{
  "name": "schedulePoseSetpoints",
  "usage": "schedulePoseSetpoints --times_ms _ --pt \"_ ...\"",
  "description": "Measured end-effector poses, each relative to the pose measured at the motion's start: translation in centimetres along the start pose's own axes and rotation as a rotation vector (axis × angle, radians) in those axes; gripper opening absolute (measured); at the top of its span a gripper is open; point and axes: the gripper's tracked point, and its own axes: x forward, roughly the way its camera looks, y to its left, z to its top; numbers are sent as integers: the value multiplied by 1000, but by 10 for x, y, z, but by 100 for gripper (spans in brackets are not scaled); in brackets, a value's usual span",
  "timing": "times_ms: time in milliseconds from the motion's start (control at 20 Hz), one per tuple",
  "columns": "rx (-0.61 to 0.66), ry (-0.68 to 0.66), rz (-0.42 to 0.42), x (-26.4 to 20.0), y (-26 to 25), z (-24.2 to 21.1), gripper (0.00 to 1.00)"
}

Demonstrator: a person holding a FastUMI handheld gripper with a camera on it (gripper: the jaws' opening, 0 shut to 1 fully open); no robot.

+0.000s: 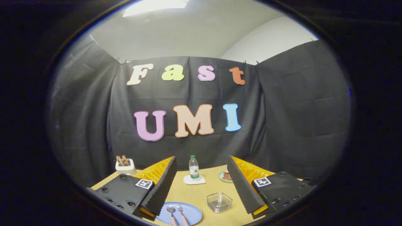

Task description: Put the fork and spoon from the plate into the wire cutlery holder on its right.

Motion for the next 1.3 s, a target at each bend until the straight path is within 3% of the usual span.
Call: schedulePoseSetpoints --times_ms 900,1300 --pt "-5 50 53 -34 28 -16 100" --pt "-44 162 134 -17 26 -84 100"
